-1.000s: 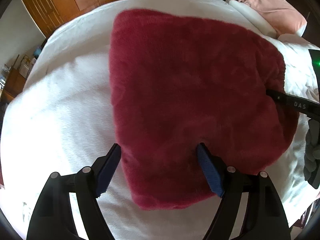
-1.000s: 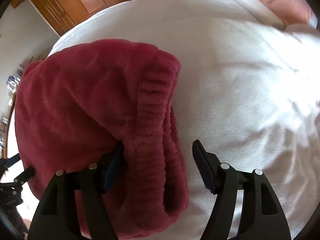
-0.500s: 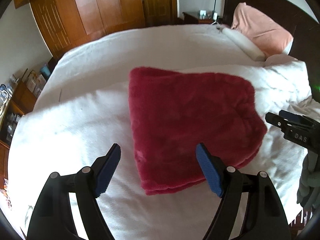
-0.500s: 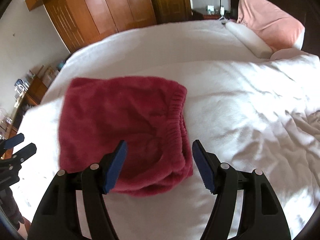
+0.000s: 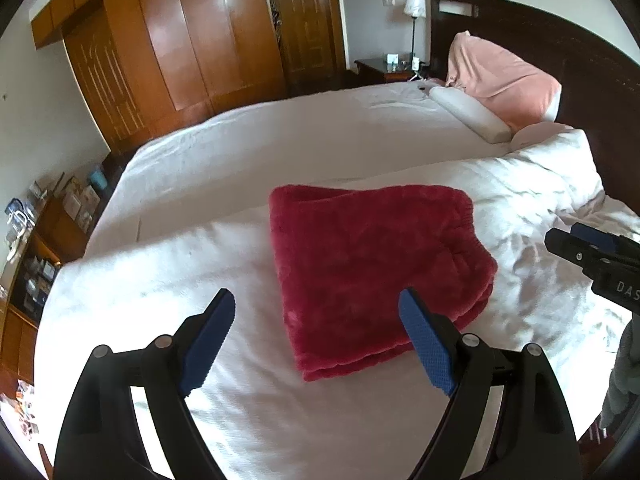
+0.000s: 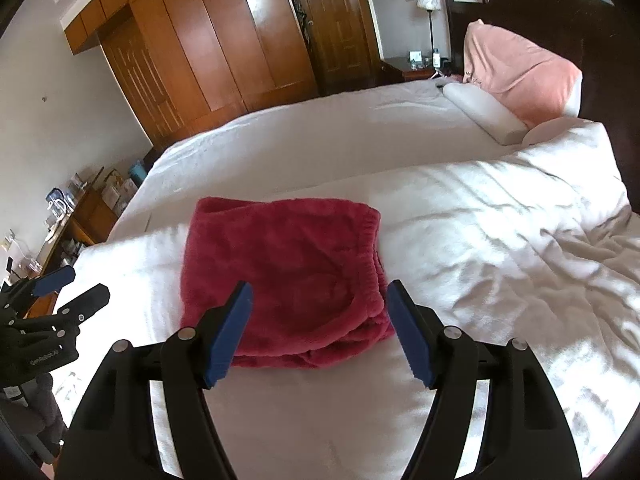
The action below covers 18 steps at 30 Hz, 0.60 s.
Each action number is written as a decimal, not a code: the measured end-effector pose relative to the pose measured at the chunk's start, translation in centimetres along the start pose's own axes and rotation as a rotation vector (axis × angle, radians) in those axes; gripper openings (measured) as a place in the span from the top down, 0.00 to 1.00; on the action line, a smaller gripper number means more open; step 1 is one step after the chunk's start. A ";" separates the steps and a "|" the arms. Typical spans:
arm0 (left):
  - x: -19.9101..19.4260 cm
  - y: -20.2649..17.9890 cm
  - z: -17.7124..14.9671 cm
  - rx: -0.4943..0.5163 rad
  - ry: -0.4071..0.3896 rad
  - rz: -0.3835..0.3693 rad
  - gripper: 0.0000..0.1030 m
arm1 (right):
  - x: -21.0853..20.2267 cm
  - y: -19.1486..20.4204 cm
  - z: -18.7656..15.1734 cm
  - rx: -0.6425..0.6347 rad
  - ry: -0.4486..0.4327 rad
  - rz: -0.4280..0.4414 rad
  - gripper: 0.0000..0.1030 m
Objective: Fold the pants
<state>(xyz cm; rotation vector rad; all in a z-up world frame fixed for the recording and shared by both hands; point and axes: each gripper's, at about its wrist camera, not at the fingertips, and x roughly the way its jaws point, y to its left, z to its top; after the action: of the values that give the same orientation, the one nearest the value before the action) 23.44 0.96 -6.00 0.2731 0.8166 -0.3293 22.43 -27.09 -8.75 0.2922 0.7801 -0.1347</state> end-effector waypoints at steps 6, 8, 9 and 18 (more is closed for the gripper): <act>-2.0 -0.2 0.0 0.021 -0.029 0.009 0.19 | -2.2 1.0 0.2 -0.003 -0.032 0.006 0.25; -2.5 -0.2 0.1 0.018 -0.028 0.005 0.14 | -3.2 1.5 0.2 -0.013 -0.054 0.004 0.14; -2.9 -0.2 0.1 0.016 -0.030 0.005 0.08 | -3.9 1.8 0.3 -0.021 -0.068 0.002 0.12; -5.8 0.0 0.8 -0.010 -0.097 0.078 0.05 | -6.3 4.0 1.0 -0.047 -0.060 0.005 0.03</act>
<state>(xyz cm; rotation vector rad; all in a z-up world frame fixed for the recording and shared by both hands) 20.23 1.76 -1.14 0.2772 0.7100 -0.2636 19.53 -23.52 -2.75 0.2442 0.7225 -0.1195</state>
